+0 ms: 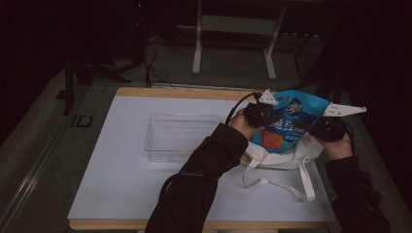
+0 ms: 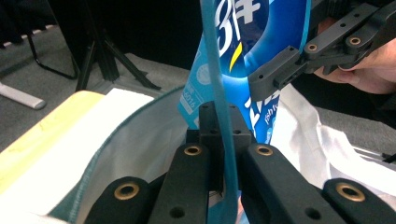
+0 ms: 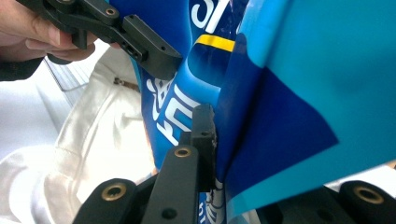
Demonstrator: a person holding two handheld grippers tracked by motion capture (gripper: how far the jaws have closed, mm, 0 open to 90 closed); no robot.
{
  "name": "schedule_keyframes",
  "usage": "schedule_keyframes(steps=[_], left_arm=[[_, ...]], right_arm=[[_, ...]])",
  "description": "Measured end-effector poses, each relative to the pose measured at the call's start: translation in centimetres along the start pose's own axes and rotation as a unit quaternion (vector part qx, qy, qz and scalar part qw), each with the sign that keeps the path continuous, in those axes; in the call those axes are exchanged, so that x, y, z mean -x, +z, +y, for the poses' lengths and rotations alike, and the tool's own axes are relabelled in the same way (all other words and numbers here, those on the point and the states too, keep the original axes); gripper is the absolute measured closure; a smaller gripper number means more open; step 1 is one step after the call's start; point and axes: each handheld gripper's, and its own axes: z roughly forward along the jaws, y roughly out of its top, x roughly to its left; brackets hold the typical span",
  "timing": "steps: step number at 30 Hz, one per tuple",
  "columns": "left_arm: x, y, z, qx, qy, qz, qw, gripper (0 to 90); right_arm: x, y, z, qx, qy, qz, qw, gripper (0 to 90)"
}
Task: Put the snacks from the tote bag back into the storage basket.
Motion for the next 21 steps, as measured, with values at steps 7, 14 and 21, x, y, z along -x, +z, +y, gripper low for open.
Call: schedule_keyframes(steps=[7,14,21], left_arm=[[0.2,-1.4,1.3,0.015,0.003,-0.006,0.9999,90.0],[0.5,-3.0,2.5,0.017,0.017,-0.007,0.9997,90.0],[0.9,-5.2,4.5,0.009,0.036,0.000,0.9993,90.0]], right_arm=[[-0.4,-1.1,1.7,0.012,-0.013,0.001,0.9999,83.8],[-0.9,-1.9,3.5,0.009,-0.026,0.004,0.9996,84.1],[-1.6,-2.6,5.4,0.025,-0.029,0.015,0.9992,84.6]])
